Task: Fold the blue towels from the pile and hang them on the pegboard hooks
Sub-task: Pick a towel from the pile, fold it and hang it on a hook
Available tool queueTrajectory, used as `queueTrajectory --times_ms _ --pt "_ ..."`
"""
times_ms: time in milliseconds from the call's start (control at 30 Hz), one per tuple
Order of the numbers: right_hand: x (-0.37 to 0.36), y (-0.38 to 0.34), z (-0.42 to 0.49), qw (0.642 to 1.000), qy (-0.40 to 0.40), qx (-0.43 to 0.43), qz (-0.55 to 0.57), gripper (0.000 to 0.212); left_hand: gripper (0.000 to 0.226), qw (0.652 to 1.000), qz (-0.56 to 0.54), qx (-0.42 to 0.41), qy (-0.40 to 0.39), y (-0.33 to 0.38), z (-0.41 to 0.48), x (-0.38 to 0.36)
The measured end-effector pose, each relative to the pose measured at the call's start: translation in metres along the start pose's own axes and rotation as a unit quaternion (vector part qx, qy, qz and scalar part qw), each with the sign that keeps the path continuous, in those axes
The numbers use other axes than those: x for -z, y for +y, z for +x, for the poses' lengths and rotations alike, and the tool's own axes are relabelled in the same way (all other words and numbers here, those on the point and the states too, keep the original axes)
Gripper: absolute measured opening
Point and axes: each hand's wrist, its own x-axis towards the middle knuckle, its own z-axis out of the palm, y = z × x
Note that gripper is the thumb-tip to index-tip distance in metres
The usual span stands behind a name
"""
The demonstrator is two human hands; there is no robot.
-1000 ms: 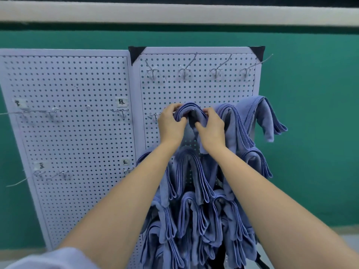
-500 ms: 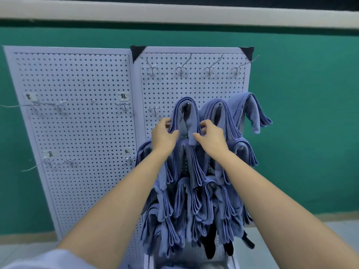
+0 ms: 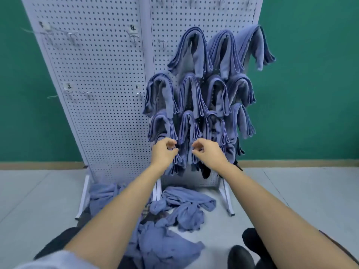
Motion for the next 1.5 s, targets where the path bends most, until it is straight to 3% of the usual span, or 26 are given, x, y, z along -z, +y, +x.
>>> queueTrajectory --times_ms 367,700,767,900,967,1067,1167,1233,1333,1500 --pt "-0.157 0.107 -0.047 0.971 -0.166 -0.169 0.02 0.025 0.013 0.97 0.053 0.192 -0.139 -0.174 -0.054 -0.078" --pt "-0.247 0.195 -0.008 0.94 -0.241 -0.241 -0.014 0.022 0.015 0.943 0.09 0.255 -0.193 -0.276 -0.013 -0.156" --pt "-0.259 0.211 0.009 0.935 -0.24 -0.26 -0.029 0.022 0.013 0.94 0.107 0.25 -0.207 -0.292 0.002 -0.172" --pt "-0.282 0.243 0.033 0.932 -0.212 -0.289 -0.048 0.025 0.043 0.932 0.137 0.246 -0.227 -0.321 0.027 -0.204" --pt "-0.293 0.259 0.037 0.931 -0.191 -0.308 -0.038 0.028 0.046 0.927 0.14 0.257 -0.236 -0.333 0.035 -0.219" --pt "-0.31 0.275 0.039 0.925 -0.165 -0.342 -0.002 0.027 0.029 0.914 0.143 0.277 -0.258 -0.348 0.039 -0.235" --pt "-0.323 0.281 0.038 0.912 -0.178 -0.368 0.015 0.01 0.017 0.911 0.146 0.264 -0.283 -0.357 0.035 -0.247" --pt "-0.326 0.283 0.035 0.907 -0.198 -0.372 0.008 0.026 0.016 0.911 0.155 0.246 -0.291 -0.359 0.032 -0.249" --pt "-0.321 0.28 0.03 0.913 -0.192 -0.36 0.022 0.034 0.036 0.921 0.154 0.237 -0.269 -0.357 0.027 -0.242" --pt "-0.28 0.253 0.03 0.948 -0.116 -0.281 0.096 0.042 0.021 0.941 0.045 0.232 -0.241 -0.317 0.029 -0.203"
